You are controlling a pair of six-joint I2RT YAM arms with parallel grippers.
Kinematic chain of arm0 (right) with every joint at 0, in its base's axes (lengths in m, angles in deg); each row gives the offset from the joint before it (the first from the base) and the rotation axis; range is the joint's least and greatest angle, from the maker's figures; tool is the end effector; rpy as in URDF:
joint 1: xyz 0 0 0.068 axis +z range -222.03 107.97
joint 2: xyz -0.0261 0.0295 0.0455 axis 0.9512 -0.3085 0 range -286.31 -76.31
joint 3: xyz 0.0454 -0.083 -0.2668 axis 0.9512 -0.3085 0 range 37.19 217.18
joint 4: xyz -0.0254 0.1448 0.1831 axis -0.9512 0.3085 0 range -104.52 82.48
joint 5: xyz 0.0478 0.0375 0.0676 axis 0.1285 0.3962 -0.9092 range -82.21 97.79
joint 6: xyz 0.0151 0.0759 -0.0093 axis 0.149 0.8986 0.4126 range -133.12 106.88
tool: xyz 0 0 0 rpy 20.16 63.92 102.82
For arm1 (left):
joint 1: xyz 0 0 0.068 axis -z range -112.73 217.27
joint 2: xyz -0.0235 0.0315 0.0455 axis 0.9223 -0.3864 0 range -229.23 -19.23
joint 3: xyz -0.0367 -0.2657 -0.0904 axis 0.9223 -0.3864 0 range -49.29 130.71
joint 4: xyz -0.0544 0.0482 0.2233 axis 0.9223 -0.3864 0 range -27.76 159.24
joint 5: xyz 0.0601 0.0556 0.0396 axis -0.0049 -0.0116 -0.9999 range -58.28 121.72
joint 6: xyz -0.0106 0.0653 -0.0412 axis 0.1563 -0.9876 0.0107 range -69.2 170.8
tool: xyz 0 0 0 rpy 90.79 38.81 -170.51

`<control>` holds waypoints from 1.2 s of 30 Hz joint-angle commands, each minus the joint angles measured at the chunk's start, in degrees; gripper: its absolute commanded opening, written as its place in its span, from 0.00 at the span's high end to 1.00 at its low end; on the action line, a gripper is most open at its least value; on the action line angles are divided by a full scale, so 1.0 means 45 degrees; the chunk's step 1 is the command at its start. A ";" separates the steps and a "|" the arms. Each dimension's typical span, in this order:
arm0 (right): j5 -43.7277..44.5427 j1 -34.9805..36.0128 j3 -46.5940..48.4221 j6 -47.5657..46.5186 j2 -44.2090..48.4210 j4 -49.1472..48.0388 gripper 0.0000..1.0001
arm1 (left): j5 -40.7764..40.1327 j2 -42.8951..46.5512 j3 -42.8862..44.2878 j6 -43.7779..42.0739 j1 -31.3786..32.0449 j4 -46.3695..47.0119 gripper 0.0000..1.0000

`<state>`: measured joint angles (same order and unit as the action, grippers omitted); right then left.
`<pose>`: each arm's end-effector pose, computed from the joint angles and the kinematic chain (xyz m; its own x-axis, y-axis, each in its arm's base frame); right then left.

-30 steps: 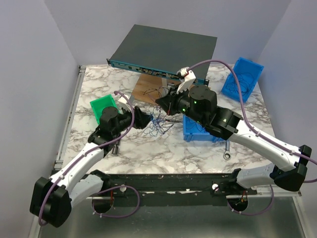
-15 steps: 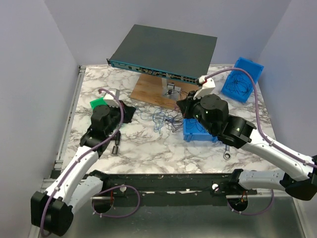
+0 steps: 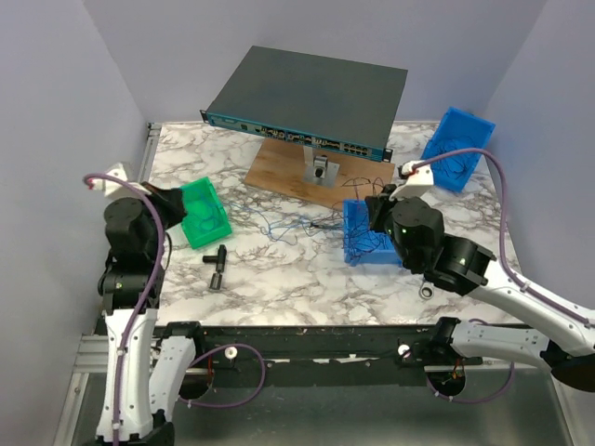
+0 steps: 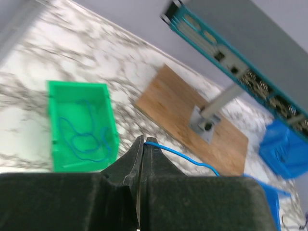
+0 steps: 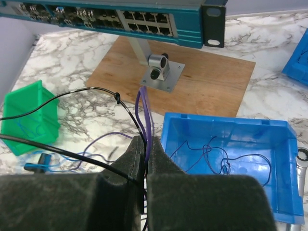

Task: Untangle the cables
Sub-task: Untie the cable.

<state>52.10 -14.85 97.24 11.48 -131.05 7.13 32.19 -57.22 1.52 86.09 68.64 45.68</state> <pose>0.1410 0.1329 0.3833 -0.2376 0.1813 -0.9543 -0.1530 0.9632 0.2211 0.1394 -0.0040 0.3628 -0.1706 -0.5737 -0.8011 -0.0815 0.8185 -0.5687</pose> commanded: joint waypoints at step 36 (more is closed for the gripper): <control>-0.8823 -0.0052 -0.1363 -0.0766 -0.4461 -0.2427 0.75 | 0.7382 -0.0214 0.1385 -0.1636 -0.2740 0.0307 1.00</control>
<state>13.85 -15.04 89.78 9.66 -150.99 -4.67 58.38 -58.40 4.97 80.67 55.30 44.94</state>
